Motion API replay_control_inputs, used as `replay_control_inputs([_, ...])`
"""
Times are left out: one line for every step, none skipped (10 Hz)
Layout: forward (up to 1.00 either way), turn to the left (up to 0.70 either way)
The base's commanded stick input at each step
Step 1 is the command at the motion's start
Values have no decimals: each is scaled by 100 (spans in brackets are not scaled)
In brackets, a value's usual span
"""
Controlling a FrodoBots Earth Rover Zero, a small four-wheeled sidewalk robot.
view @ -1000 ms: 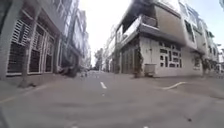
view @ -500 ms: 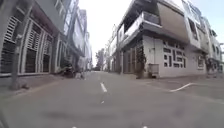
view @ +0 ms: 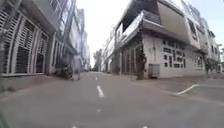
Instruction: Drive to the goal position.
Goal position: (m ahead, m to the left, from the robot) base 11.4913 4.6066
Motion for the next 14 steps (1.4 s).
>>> replay_control_inputs([85,-4])
replay_control_inputs([85,-34])
replay_control_inputs([85,-34])
replay_control_inputs([85,-34])
replay_control_inputs([85,-34])
replay_control_inputs([85,-24])
replay_control_inputs([85,-6])
replay_control_inputs([85,0])
replay_control_inputs([85,0])
replay_control_inputs([85,0])
replay_control_inputs([85,0])
replay_control_inputs([85,0])
replay_control_inputs([85,0])
replay_control_inputs([85,0])
